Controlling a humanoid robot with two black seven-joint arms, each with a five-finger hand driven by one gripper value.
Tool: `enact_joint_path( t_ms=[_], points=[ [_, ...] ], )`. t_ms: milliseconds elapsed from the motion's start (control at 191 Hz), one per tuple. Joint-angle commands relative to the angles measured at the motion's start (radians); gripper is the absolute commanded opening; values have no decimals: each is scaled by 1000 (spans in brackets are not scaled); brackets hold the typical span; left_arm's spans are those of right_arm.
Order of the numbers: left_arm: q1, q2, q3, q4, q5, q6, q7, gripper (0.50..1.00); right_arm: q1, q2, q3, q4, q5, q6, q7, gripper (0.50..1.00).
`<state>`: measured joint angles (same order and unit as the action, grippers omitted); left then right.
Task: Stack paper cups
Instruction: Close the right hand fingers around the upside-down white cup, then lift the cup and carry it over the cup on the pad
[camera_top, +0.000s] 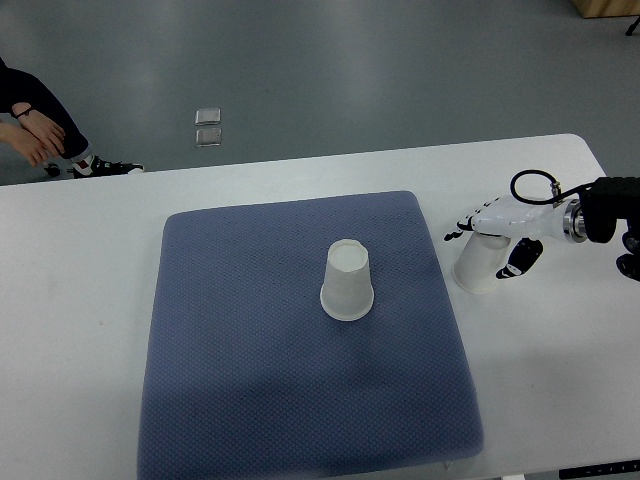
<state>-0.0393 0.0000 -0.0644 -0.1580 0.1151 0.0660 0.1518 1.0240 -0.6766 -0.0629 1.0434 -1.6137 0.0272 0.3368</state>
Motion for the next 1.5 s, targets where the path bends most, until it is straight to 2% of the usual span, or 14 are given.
enact_joint_path(
  t_ms=[0,89,215,288,902,1143,1306,1495],
  points=[
    [1,0,0,0,0,0,0,1000,-1,0,0,-13,0,-6,-1,782],
    [-1,0,0,0,0,0,0,1000,-1,-1,1,-17,0,-6,-1,744],
    [1,0,0,0,0,0,0,1000,1,-1,0,-17,0,-4,-1,652],
    [-1,0,0,0,0,0,0,1000,1,-1,0,-17,0,-4,-1,641],
    [1,0,0,0,0,0,0,1000,54,-3,9,-3,14,-7,-1,641],
    [1,0,0,0,1,0,0,1000,136,-4,11,29,23,8,-1,641],
    [-1,0,0,0,0,0,0,1000,206,-3,6,55,37,39,1,641],
    [1,0,0,0,0,0,0,1000,318,-12,6,121,38,114,10,641]
  ],
)
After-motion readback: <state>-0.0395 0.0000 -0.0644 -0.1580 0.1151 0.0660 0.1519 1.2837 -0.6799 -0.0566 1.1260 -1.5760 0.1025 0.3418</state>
